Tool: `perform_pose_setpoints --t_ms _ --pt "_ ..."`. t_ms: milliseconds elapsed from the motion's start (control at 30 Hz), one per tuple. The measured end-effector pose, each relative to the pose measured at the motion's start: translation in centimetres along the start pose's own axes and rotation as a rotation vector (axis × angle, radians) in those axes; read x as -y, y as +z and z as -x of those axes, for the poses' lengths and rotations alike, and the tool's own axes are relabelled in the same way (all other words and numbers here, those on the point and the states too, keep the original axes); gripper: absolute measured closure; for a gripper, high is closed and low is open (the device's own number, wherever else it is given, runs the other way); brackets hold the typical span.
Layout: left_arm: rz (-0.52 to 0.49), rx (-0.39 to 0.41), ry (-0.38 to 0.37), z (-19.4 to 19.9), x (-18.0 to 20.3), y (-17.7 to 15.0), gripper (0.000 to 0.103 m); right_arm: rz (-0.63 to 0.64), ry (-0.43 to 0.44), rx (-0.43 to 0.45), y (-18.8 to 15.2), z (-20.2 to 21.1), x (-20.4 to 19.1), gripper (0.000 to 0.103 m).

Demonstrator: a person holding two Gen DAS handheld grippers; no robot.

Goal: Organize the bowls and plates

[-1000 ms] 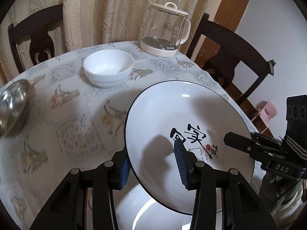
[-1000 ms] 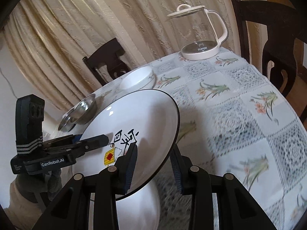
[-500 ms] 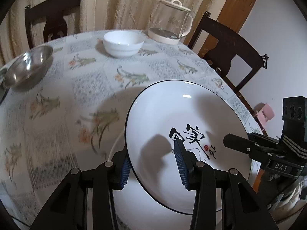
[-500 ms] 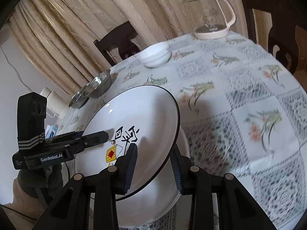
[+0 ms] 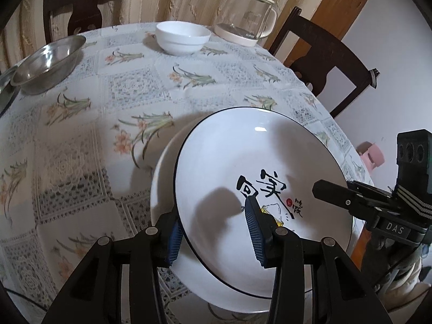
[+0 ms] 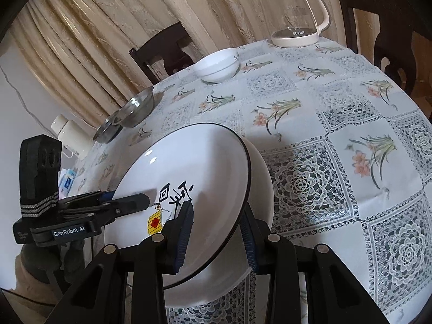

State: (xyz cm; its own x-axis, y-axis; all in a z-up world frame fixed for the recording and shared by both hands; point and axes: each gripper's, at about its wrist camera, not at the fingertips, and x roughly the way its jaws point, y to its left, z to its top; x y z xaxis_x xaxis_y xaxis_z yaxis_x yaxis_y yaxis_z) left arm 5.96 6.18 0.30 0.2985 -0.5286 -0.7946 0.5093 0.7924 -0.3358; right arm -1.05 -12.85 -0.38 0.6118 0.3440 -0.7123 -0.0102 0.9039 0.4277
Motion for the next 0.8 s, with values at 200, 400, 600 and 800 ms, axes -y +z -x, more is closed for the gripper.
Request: perform_pose_setpoints --t_ms 200,400,600,800 --pt "0.014 -0.007 -0.018 0.3 -0.2 -0.1 0.057 0.011 -0.013 -0.001 -0.3 0.1 -0.3 0.065" --pt "0.036 -0.025 -0.041 0.6 -0.5 0.0 0.054 0.012 -0.019 -0.002 -0.3 0.1 -0.4 0.065" --pt "0.035 -0.002 -0.040 1.6 -0.7 -0.1 0.046 0.019 -0.027 -0.002 -0.4 0.1 -0.5 0.065" --pt "0.045 0.033 -0.039 2.7 -1.2 0.2 0.044 0.024 -0.044 -0.005 -0.4 0.0 -0.9 0.065"
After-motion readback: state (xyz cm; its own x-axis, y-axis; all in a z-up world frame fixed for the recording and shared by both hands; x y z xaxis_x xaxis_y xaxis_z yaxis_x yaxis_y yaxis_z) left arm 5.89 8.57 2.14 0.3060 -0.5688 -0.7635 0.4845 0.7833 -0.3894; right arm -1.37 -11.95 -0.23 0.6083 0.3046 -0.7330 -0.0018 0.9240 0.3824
